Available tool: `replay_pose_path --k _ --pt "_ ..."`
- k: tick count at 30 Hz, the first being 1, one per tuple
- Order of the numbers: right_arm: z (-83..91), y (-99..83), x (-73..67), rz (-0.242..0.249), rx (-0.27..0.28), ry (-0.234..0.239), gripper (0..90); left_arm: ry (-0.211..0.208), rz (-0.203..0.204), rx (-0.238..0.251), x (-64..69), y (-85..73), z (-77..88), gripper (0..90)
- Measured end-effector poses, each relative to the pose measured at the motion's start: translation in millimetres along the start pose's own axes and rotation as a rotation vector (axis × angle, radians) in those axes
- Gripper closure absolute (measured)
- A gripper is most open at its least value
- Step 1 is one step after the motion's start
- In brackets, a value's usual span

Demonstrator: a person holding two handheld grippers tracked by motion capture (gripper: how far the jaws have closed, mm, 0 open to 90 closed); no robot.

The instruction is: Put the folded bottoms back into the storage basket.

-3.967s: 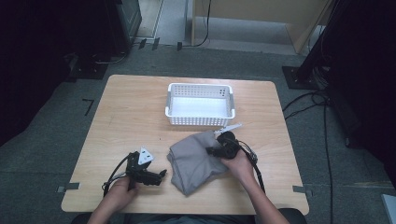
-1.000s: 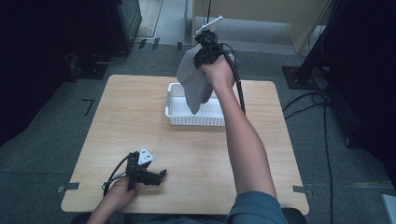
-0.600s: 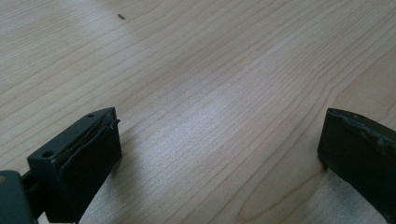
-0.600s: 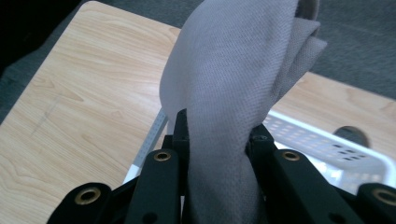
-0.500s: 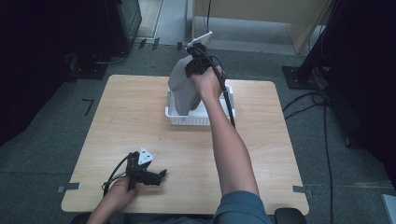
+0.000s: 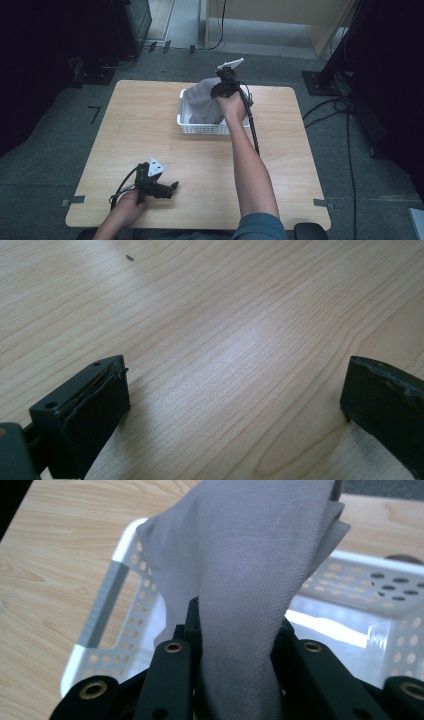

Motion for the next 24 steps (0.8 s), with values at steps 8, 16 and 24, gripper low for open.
replay_pose_path --k 8,16,24 --pt "-5.5 -18.1 18.6 -0.061 0.011 0.000 71.9 0.001 0.000 0.001 0.0 0.0 -0.1 0.0" --pt "-14.6 -32.5 27.3 -0.081 0.007 0.002 71.4 0.000 0.002 0.001 0.2 -0.1 0.0 0.0" --pt "-21.8 -42.7 41.5 -0.119 0.008 0.006 66.3 -0.001 0.002 0.000 0.2 -0.1 0.0 0.0"
Point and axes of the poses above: each handheld gripper's, and its own axes: z roughly backward along the jaws, y roughly out of its top, x roughly to its right, the point moved 2 cm from there along -z, roughly forward along the jaws, and after that the axes turned 12 degrees about x, right-handed, at the moved point
